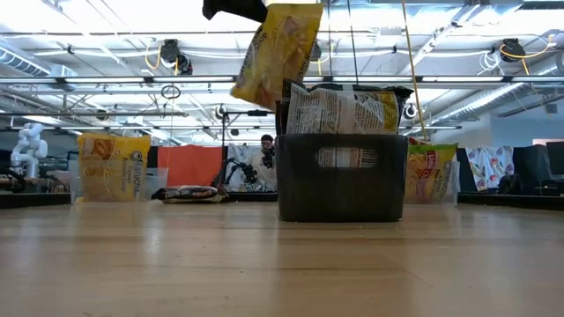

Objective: Sort Maruchan noodles
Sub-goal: Put the bottom right yellow noodle pack into the left transparent bin

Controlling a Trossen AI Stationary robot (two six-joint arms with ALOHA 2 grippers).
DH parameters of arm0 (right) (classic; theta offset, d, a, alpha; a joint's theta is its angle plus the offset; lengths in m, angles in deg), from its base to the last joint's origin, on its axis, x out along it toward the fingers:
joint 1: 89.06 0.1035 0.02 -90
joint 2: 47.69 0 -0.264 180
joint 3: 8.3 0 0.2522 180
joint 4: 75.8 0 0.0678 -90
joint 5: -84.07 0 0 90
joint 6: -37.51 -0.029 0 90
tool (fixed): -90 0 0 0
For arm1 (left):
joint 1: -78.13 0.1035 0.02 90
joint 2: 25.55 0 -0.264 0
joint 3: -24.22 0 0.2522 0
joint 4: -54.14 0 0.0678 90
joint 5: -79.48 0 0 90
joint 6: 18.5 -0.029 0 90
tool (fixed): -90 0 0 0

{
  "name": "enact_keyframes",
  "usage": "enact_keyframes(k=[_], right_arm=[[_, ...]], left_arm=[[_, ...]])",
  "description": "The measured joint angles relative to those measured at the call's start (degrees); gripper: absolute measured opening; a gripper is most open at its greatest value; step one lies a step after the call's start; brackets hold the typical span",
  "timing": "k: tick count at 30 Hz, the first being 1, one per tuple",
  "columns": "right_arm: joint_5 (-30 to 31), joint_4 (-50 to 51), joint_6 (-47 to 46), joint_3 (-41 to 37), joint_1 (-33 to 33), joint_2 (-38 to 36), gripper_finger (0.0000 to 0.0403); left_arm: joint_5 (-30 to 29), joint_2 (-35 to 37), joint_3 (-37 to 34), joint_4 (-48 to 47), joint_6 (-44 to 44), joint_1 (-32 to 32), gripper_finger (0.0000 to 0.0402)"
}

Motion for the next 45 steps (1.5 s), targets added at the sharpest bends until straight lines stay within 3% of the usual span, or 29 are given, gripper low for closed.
enact_keyframes(k=[11,23,45], right_arm=[[0.2,2.19,1.18,-0.06,-0.02,-9.84,0.0013],[0.2,8.87,1.2,-0.13,-0.02,-16.73,0.0013],[0.17,12.68,1.27,-0.13,0.09,-17.76,0.0013]], left_arm=[[-7.91,3.89,0.05,-3.74,-0.36,2.06,0.0],[-13.3,14.09,0.02,-17.56,6.3,8.64,0.0],[-18.06,25.57,0.07,-39.2,20.92,23.87,0.0]])
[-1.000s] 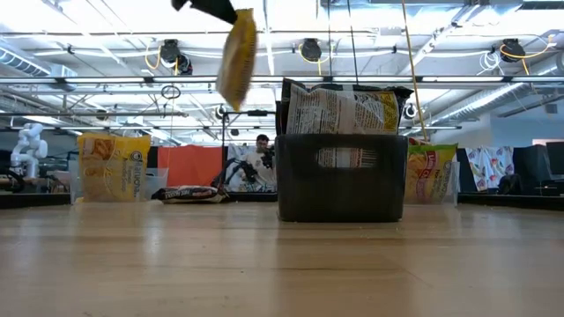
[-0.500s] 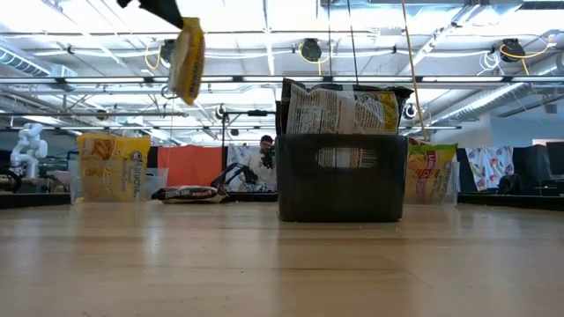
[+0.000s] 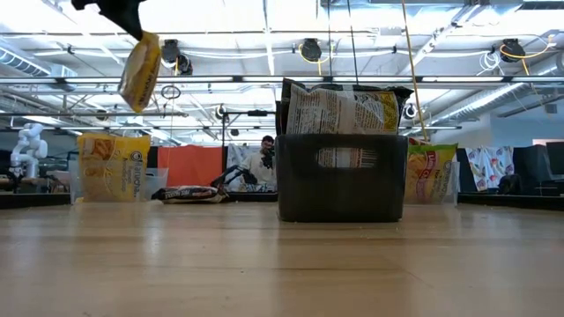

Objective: Sort Maruchan noodles
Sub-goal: Put the bottom right yellow noodle pack into the left transparent bin

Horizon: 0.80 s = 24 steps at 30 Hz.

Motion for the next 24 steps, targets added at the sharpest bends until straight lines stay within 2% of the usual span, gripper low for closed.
enact_keyframes(k=[13,24], right_arm=[[-0.02,0.32,0.0,0.0,0.0,0.0,0.0013],[-0.02,0.95,0.02,0.0,0.0,0.0,0.0013]], left_arm=[[1.72,-0.73,-0.02,-1.43,5.55,11.32,0.0],[5.56,-5.49,-0.02,1.12,4.11,19.76,0.0]])
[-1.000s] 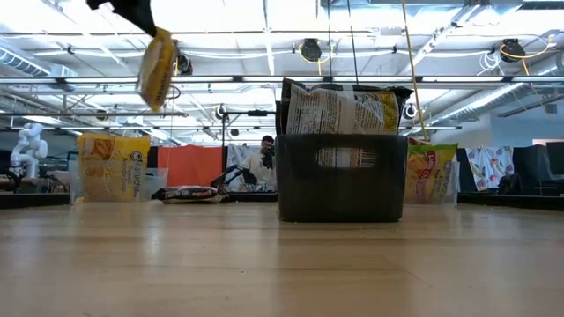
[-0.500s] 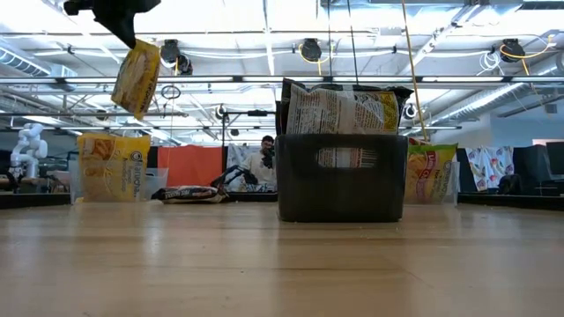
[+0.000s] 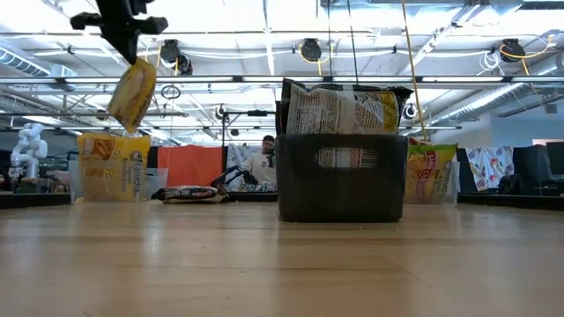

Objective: Sort Maruchan noodles
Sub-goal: Put the bottom right yellow noodle pack into the left transparent bin

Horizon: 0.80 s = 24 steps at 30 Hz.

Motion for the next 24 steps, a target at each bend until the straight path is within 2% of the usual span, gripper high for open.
enact_keyframes(k=[11,19,24], right_arm=[[0.0,0.02,0.01,0.0,0.0,0.0,0.0013],[0.0,0.02,0.02,0.0,0.0,0.0,0.0013],[0.0,0.0,0.02,0.0,0.0,0.0,0.0013]], left_arm=[[4.34,-8.45,0.0,5.24,-5.74,5.44,0.0],[7.43,-11.77,0.0,4.4,-8.11,6.33,0.0],[10.65,-12.25,0.0,0.16,-7.93,6.28,0.0]])
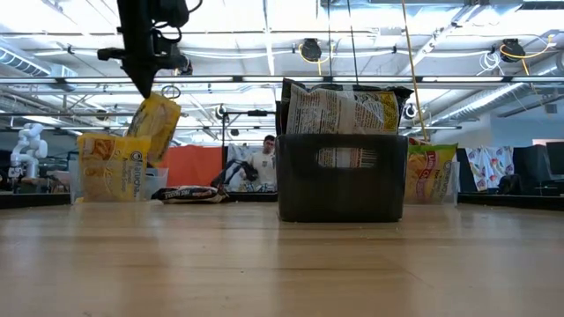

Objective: Sort Maruchan noodles
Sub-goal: Put the bottom right yellow noodle pack into the left transparent bin

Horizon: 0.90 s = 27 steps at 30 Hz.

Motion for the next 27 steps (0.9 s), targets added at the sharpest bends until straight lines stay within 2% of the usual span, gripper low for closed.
enact_keyframes(k=[8,23,27], right_arm=[[0.0,0.0,2.09,0.0,0.0,0.0,0.0013],[0.02,-0.02,3.23,0.0,0.0,0.0,0.0013],[0.02,-0.02,3.23,0.0,0.0,0.0,0.0013]], left_arm=[[0.32,0.02,0.0,-8.85,0.13,0.0,0.0],[1.47,0.02,-0.03,-8.22,-1.13,0.0,0.0],[2.07,0.06,-1.98,-7.99,-0.78,-0.07,0.0]])
